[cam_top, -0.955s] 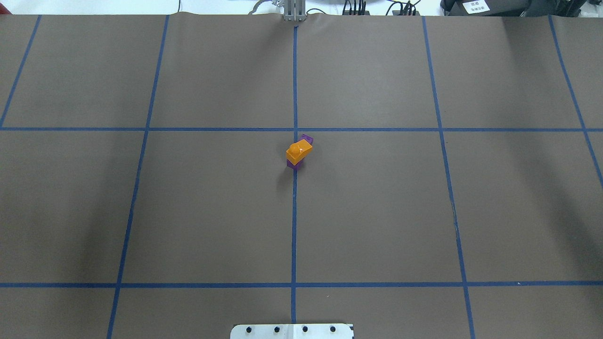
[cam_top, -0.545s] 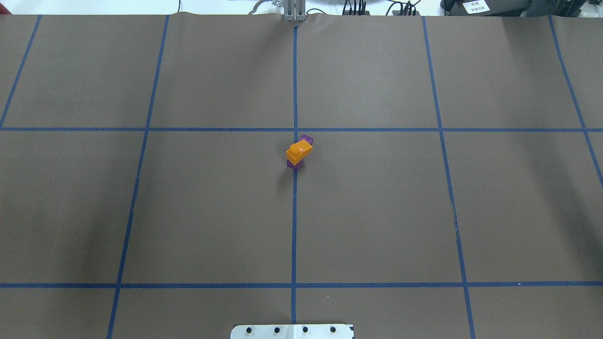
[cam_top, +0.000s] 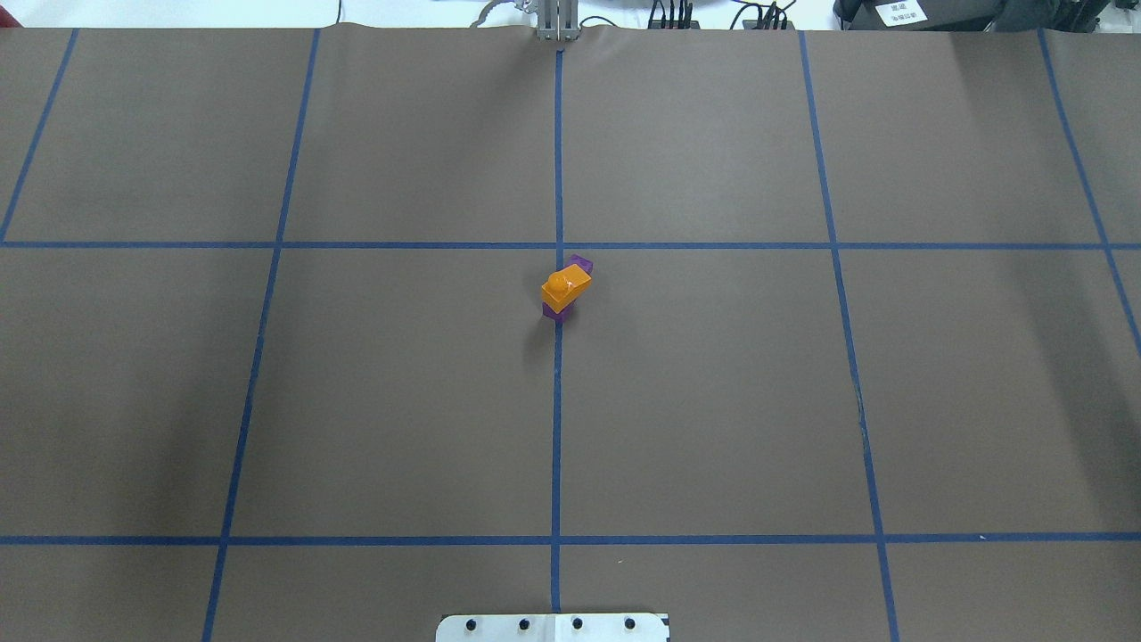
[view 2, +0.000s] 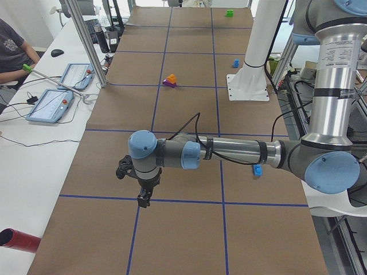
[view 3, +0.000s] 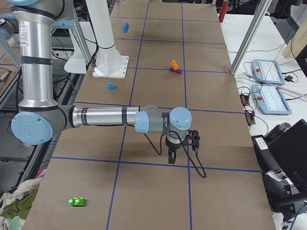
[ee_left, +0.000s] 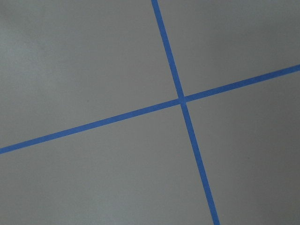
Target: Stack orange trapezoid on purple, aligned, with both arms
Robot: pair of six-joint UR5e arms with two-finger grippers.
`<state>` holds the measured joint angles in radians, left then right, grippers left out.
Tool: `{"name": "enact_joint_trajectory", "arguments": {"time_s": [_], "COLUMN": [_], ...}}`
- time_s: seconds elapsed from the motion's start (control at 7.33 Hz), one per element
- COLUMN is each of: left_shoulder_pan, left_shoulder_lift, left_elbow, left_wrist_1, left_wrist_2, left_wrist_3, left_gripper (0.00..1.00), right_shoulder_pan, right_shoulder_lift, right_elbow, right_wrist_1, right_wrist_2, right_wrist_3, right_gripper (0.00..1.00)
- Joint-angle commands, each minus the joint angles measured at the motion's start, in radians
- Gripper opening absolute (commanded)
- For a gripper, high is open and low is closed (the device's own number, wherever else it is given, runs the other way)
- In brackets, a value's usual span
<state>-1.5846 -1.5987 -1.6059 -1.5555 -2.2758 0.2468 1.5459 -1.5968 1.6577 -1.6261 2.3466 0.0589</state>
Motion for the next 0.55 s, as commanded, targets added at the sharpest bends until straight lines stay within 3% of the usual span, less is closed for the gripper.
{"name": "enact_joint_trajectory", "arguments": {"time_s": [0.0, 0.41], "left_shoulder_pan": [0.0, 0.0], "left_shoulder_lift": [-0.001, -0.001], "left_elbow": [0.003, 0.003], "left_wrist_1": [-0.001, 0.0], "left_wrist_2": [0.001, 0.001], "left_wrist_3": [0.0, 0.0], "left_gripper": [1.0, 1.0], "right_shoulder_pan": [0.052, 0.054], "right_shoulder_lift": [0.001, 0.0], "right_elbow": [0.001, -0.004], "right_wrist_1": [0.002, 0.002], "right_wrist_2": [-0.006, 0.003], "right_wrist_3": [-0.005, -0.005], "right_gripper": [1.0, 1.0]}}
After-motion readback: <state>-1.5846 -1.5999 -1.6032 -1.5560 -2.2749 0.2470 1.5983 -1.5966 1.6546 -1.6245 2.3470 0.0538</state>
